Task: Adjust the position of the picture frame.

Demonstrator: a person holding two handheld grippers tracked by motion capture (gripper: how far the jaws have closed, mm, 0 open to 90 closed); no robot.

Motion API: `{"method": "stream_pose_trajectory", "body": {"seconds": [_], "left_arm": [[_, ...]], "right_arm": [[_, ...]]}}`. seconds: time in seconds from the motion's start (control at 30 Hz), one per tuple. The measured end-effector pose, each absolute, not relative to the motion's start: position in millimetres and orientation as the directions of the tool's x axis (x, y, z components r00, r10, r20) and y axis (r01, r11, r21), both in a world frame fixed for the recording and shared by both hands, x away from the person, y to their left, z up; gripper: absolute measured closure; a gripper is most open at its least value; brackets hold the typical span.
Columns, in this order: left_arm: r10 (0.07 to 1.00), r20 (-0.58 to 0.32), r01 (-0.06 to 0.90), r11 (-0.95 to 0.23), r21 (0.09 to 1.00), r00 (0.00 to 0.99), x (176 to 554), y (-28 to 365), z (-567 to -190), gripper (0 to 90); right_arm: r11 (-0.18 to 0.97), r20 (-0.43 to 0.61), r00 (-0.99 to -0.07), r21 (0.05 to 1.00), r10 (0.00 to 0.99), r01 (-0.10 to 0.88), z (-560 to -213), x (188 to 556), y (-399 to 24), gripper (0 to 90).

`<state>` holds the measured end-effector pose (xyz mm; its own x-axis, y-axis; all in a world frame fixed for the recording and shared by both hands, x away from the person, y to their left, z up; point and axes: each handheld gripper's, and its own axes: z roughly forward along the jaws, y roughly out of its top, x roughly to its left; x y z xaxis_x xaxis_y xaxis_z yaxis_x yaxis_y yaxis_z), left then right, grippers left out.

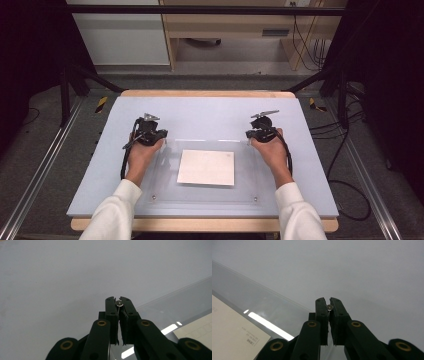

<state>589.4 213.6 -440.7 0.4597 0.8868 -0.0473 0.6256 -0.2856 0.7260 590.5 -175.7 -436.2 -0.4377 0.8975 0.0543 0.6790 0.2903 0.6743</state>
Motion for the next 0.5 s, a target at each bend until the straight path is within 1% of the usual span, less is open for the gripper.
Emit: {"method": "stream_pose_trajectory", "body": {"seconds": [0.03,0.1,0.27,0.43,0.5], "left_arm": [[0.885,-0.053,0.636,-0.29,0.715,0.463,593,214,-439,84.9],[0.882,-0.073,0.654,-0.287,0.7,0.465,599,215,-438,84.9],[0.883,-0.093,0.679,-0.283,0.678,0.461,604,215,-435,85.0],[0.882,-0.093,0.693,-0.293,0.658,0.461,606,213,-433,85.0],[0.882,-0.097,0.696,-0.291,0.657,0.46,606,214,-433,85.1]], "right_arm": [[0.281,0.083,-0.435,0.652,0.897,0.704,-434,596,-177,85.8],[0.273,0.103,-0.432,0.639,0.896,0.719,-433,601,-178,85.7],[0.25,0.139,-0.426,0.632,0.894,0.733,-433,605,-181,85.3],[0.257,0.136,-0.433,0.637,0.891,0.727,-434,604,-181,84.9],[0.246,0.139,-0.431,0.651,0.892,0.718,-435,602,-181,82.8]]}}
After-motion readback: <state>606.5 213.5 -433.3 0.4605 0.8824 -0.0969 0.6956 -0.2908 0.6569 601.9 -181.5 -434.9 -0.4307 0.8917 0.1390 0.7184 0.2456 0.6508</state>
